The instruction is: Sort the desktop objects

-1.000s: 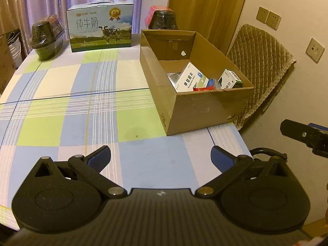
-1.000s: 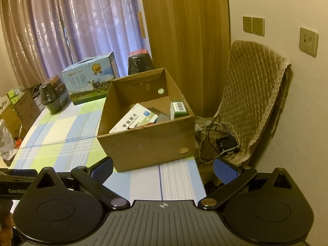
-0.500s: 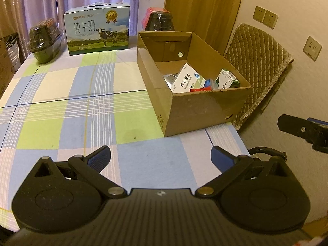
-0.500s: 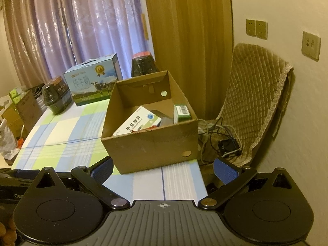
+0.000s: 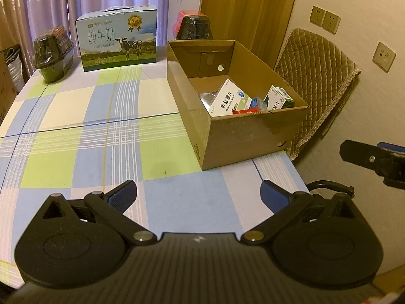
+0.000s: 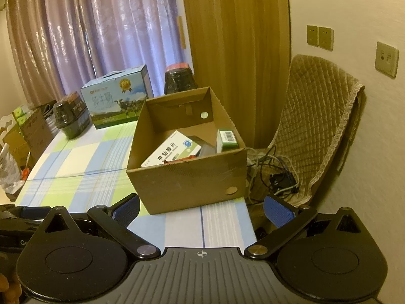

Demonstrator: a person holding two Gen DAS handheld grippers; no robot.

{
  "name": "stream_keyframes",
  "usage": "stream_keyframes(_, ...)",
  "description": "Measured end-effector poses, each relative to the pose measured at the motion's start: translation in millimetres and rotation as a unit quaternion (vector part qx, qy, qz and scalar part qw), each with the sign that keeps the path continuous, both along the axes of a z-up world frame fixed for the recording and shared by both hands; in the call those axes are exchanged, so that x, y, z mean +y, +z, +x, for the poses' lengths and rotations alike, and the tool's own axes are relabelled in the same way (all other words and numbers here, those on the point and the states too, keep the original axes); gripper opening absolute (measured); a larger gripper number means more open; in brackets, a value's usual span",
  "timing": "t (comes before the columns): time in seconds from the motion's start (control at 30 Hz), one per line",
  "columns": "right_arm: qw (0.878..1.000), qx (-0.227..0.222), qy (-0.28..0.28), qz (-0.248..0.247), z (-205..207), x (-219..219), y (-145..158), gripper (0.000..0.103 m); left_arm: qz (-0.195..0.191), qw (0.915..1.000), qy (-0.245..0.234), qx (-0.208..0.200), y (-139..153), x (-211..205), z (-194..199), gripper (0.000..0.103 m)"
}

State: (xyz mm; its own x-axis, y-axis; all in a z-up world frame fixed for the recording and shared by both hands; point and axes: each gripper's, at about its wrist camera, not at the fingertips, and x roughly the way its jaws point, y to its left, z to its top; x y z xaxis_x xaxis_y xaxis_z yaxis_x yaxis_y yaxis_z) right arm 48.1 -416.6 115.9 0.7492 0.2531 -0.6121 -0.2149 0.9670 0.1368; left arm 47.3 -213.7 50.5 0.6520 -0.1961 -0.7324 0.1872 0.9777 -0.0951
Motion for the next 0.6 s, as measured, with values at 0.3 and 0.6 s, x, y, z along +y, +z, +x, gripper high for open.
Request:
stream_keyframes(0.3,1.0,0.001,0.001,-0.002,0.4,0.3,-0.9,0.101,0.001,1.0,-0.003,0.0,-0.1,-0.2,0.7,0.102)
stream_keyframes(0.6,1.0,0.004,0.004,-0.005,-0.8,1.6,-6.1,0.101,-0.001,0.9999,-0.009,-0.004,-1.4,0.7,-0.9,0.102)
